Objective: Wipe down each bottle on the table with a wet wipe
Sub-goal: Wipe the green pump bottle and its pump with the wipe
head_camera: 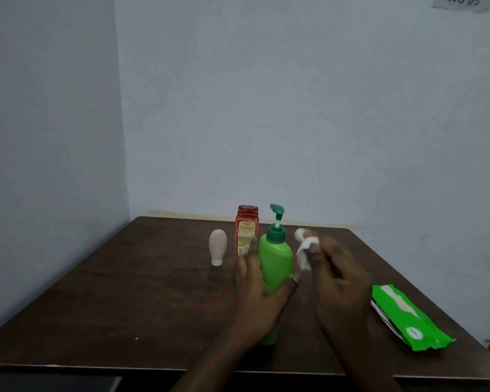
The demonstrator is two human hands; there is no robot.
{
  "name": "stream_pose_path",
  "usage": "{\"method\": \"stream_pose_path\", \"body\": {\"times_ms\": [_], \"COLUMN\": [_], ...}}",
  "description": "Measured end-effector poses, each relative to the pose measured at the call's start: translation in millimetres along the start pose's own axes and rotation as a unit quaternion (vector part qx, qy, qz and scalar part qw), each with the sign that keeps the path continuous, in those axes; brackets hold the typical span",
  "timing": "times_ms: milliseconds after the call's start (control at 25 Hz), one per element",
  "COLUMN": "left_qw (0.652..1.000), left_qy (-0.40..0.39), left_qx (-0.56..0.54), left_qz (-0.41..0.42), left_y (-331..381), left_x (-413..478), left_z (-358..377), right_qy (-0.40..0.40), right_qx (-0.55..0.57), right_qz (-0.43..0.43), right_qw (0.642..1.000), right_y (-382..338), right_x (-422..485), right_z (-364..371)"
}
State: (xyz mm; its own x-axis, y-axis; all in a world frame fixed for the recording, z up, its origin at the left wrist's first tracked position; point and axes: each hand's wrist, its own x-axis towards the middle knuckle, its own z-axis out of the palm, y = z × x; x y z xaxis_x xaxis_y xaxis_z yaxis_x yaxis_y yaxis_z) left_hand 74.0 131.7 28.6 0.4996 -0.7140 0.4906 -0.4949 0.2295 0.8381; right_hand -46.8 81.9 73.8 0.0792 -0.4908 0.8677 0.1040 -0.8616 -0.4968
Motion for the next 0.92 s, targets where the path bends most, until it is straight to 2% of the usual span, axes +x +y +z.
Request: {"method": "stream_pose_path", "body": {"times_ms": [120, 200, 240, 360, 440, 520, 560, 640, 800, 920], "left_qw": [1.000, 0.999, 0.997, 0.994, 0.991, 0.989, 0.989, 0.990, 0.994, 0.997], "left_qy": [-0.001, -0.040, -0.060, -0.096, -0.120, -0.136, -0.137, -0.127, -0.092, -0.060], "left_qx": [-0.005, -0.026, -0.038, -0.055, -0.051, -0.048, -0.050, -0.054, -0.058, -0.048], "left_qz": [-0.017, -0.021, -0.019, -0.009, -0.009, -0.009, -0.005, 0.001, 0.001, 0.000], "left_y": [-5.0, -4.0, -3.4, -1.3, 0.4, -0.9, -1.9, -2.3, -3.6, -8.0], "left_x": [10.8, 13.5, 14.2, 15.1, 17.6, 20.3, 20.5, 19.1, 17.0, 15.3], "left_z": [-5.4, -8.2, -10.0, -14.8, -18.1, -20.2, -20.6, -20.6, -14.6, -6.7], "right_qy": [0.010, -0.051, -0.106, -0.276, -0.337, -0.374, -0.379, -0.360, -0.234, -0.125], "right_qx": [0.110, 0.251, 0.303, 0.381, 0.418, 0.431, 0.428, 0.397, 0.258, 0.134], "right_qz": [0.182, 0.300, 0.332, 0.338, 0.325, 0.318, 0.315, 0.305, 0.261, 0.208], "right_qw": [0.977, 0.919, 0.887, 0.815, 0.779, 0.757, 0.758, 0.787, 0.900, 0.961], "right_y": [8.7, 17.0, 21.3, 31.0, 33.0, 31.2, 30.2, 24.2, 13.1, 4.6], "right_x": [30.5, 46.4, 50.8, 61.0, 70.5, 76.0, 76.5, 73.2, 57.5, 43.0], "right_z": [10.0, 19.5, 21.8, 17.9, 17.9, 23.4, 26.9, 32.0, 31.1, 31.4]}}
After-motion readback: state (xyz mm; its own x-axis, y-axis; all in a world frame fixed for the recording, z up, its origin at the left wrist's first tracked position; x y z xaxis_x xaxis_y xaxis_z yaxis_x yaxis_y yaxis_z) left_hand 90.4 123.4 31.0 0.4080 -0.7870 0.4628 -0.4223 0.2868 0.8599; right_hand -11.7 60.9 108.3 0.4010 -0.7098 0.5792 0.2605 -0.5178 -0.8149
